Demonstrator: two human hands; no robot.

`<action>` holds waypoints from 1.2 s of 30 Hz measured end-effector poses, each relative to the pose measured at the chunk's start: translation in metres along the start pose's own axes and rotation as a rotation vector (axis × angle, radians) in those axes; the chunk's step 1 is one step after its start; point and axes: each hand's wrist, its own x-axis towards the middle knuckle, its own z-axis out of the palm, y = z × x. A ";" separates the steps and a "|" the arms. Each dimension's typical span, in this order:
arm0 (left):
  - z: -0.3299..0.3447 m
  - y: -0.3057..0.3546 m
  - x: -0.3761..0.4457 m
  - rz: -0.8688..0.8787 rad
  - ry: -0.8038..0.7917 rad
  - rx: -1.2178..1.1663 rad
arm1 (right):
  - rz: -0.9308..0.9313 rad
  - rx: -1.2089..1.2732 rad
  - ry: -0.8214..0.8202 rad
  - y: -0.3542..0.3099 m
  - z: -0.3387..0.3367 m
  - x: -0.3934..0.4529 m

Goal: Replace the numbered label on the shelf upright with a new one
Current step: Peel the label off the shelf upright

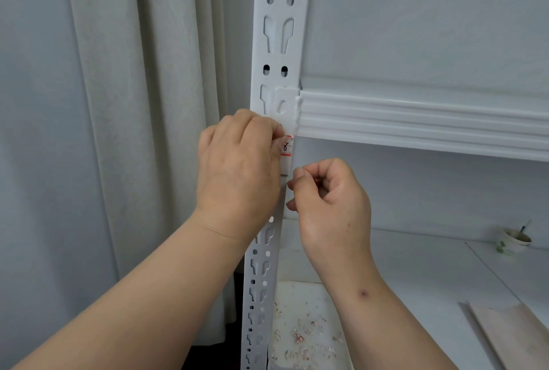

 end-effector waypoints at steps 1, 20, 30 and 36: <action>0.000 0.001 0.000 0.001 -0.010 0.029 | 0.003 -0.003 -0.002 0.000 0.000 0.000; -0.004 0.003 -0.004 -0.040 -0.015 -0.038 | 0.003 -0.019 -0.029 -0.001 -0.005 -0.002; -0.002 0.003 0.003 -0.011 -0.046 0.037 | 0.000 -0.022 -0.034 0.000 -0.003 -0.001; 0.000 0.001 0.000 -0.013 -0.064 -0.023 | 0.007 -0.024 -0.039 0.000 -0.004 -0.003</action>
